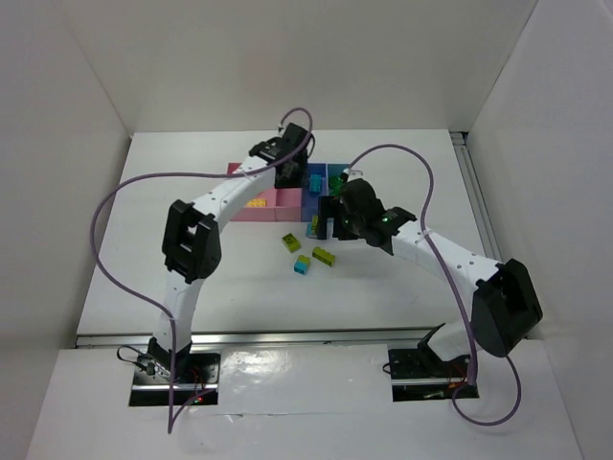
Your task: Sort the legos into containers by color
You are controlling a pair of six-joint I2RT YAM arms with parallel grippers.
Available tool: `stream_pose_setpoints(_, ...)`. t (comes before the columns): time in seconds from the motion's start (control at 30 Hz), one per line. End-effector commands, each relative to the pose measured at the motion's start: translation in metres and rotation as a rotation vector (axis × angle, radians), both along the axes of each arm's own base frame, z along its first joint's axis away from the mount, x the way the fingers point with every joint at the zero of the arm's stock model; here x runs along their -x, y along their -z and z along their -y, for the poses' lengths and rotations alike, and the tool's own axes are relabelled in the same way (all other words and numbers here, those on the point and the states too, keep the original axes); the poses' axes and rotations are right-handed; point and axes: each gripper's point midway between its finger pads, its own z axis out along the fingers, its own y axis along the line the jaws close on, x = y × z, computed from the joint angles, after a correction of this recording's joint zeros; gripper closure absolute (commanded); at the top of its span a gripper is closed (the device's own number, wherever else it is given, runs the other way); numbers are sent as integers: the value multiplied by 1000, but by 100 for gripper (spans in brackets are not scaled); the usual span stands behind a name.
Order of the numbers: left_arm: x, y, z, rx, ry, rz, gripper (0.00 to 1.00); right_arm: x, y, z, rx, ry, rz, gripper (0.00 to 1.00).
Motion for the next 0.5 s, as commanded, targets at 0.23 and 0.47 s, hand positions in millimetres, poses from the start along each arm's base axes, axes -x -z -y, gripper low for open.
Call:
stream_pose_setpoints(0.23,6,-109,-134,82,-214,133,43,-36,5,-33,-7,132,41,6)
stream_pose_setpoints(0.47,25,-89,-154,77,-229,105,43,-63,23,-41,72,187,49,15)
